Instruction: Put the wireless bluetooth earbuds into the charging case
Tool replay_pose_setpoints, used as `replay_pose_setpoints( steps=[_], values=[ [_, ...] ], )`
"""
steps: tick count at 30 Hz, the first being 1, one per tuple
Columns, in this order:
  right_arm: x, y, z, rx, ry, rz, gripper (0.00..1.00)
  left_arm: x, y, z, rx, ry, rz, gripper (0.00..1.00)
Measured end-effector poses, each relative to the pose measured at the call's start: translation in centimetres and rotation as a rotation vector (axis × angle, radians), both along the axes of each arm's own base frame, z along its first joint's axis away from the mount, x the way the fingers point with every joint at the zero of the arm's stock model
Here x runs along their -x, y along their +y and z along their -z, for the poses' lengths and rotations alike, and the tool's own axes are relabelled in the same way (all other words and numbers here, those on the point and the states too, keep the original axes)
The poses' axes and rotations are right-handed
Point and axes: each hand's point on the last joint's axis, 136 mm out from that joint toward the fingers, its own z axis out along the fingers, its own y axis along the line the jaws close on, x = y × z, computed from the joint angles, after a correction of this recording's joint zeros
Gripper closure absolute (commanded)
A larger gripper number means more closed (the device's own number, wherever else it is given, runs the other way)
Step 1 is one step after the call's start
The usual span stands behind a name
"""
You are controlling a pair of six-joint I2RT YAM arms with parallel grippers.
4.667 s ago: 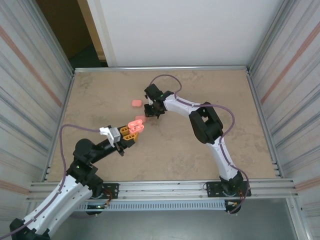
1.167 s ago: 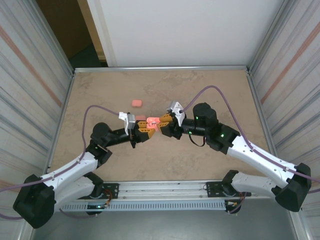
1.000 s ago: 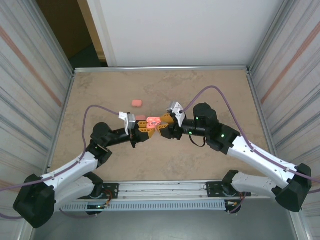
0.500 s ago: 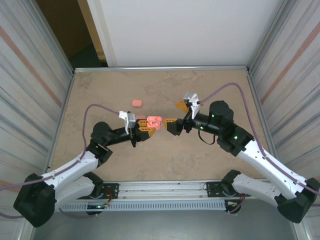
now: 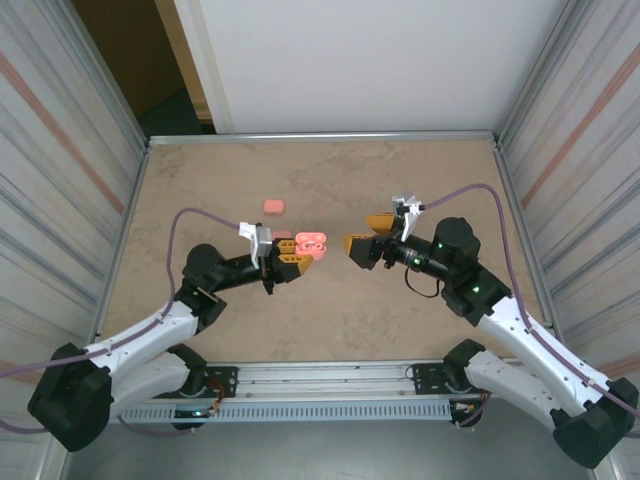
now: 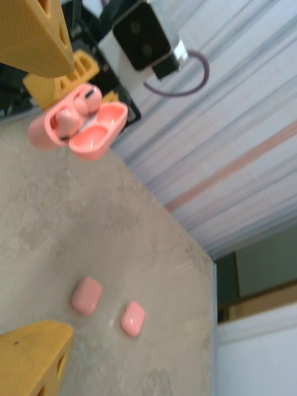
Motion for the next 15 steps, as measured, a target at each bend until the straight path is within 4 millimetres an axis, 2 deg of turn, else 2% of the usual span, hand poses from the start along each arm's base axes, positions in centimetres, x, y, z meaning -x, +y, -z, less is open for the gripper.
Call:
replay_pose_setpoints(
  steps=[4,15],
  values=[
    [0.7,0.8,-0.7,-0.046,0.014,-0.069,0.01,0.3,-0.3,0.0,0.003,-0.005,0.014,1.0],
    [2.5,4.3,0.6,-0.067,0.081,-0.273,0.01,1.0,-0.7,-0.4,0.015,-0.029,0.049,1.0]
  ],
)
